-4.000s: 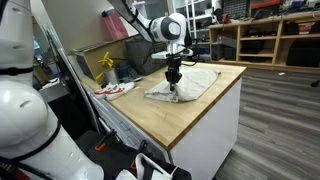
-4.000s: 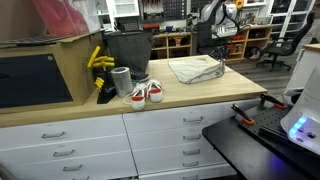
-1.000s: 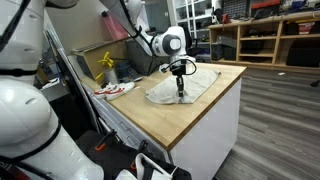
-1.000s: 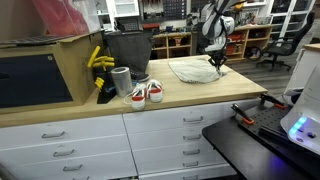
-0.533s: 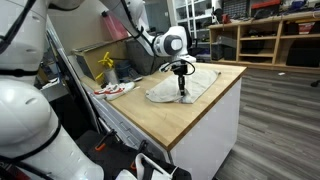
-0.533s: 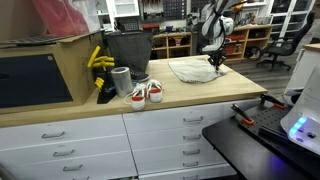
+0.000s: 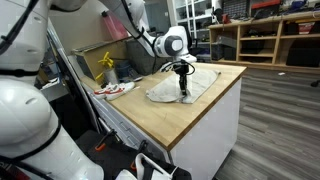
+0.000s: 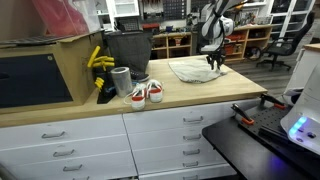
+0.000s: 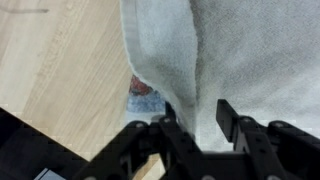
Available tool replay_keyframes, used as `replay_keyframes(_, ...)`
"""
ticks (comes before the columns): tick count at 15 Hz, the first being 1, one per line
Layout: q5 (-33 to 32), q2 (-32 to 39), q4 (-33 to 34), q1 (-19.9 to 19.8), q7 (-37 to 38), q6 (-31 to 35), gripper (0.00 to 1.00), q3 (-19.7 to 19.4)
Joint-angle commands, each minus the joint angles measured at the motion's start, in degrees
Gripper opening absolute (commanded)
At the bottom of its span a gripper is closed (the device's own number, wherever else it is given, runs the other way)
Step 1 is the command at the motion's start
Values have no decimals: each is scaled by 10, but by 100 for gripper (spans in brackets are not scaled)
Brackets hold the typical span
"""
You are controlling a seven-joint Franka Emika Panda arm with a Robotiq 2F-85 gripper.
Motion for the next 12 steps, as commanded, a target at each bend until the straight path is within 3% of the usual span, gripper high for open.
replay_keyframes(1, 22, -22, -19, 1, 0, 33, 80, 6)
replay_keyframes(4, 39, -31, -22, 3, -4, 48, 99, 17)
replay_keyframes(12, 37, -42, -65, 34, -15, 198, 100, 25)
